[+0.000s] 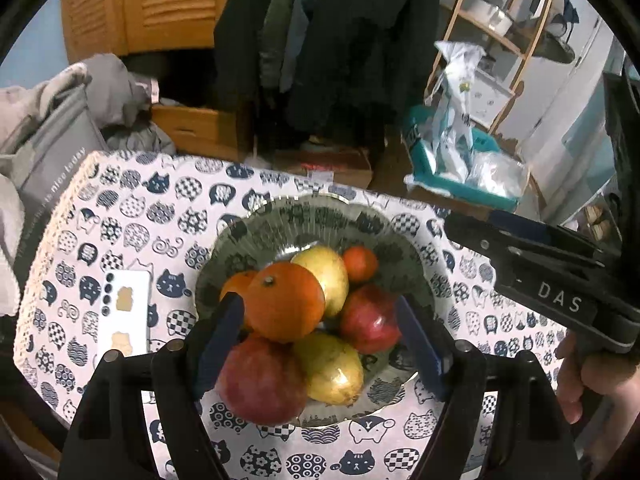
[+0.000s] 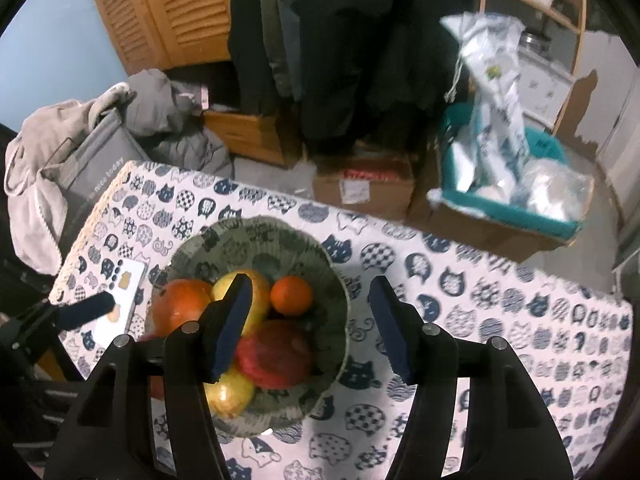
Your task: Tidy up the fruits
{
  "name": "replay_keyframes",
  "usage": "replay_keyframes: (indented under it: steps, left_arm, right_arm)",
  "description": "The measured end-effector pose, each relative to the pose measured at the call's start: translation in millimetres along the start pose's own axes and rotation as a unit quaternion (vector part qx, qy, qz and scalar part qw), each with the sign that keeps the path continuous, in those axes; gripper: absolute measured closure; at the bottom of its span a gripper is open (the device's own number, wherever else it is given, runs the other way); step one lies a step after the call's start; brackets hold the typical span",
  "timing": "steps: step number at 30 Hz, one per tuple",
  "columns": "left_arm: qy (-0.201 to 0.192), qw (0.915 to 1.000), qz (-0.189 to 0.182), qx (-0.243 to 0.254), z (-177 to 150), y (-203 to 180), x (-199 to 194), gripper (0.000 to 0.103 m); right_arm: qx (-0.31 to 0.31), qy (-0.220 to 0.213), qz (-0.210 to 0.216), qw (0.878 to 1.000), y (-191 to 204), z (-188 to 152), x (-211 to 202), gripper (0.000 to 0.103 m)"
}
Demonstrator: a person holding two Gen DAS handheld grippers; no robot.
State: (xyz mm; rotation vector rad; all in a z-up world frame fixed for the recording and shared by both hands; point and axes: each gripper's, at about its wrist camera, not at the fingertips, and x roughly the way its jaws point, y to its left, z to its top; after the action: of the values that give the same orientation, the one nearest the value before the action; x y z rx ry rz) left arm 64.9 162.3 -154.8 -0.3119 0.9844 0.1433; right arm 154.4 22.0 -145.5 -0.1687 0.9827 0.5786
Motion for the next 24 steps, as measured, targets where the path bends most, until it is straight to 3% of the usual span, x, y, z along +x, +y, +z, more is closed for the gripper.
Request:
replay_keyframes:
  steps: [4, 9, 15, 24]
  left_arm:
    - [-0.022, 0.9998, -0.001, -0.002, 3, -2, -21, 0.023]
    - [-0.053, 0.9986, 0.004, 0.008, 3, -7, -50, 0.019]
    - [-0.090, 0.9957, 0.002, 0.017, 1, -16, -84, 0.017]
    - [-0.125, 0.9916, 0.012, 0.031, -3, -28, -125, 0.009]
  right_arm:
    - [-0.010, -0.021, -0.017, 1.000, 2, 1, -24, 0.040]
    - [-0.009, -0.051, -0.033, 0.998, 2, 1, -57, 0.029]
    - [-0.013, -0.079, -0.045, 0.996, 0, -2, -92, 0.024]
    - [-0.037, -0.124, -0.065, 0.989, 2, -17, -144, 0.023]
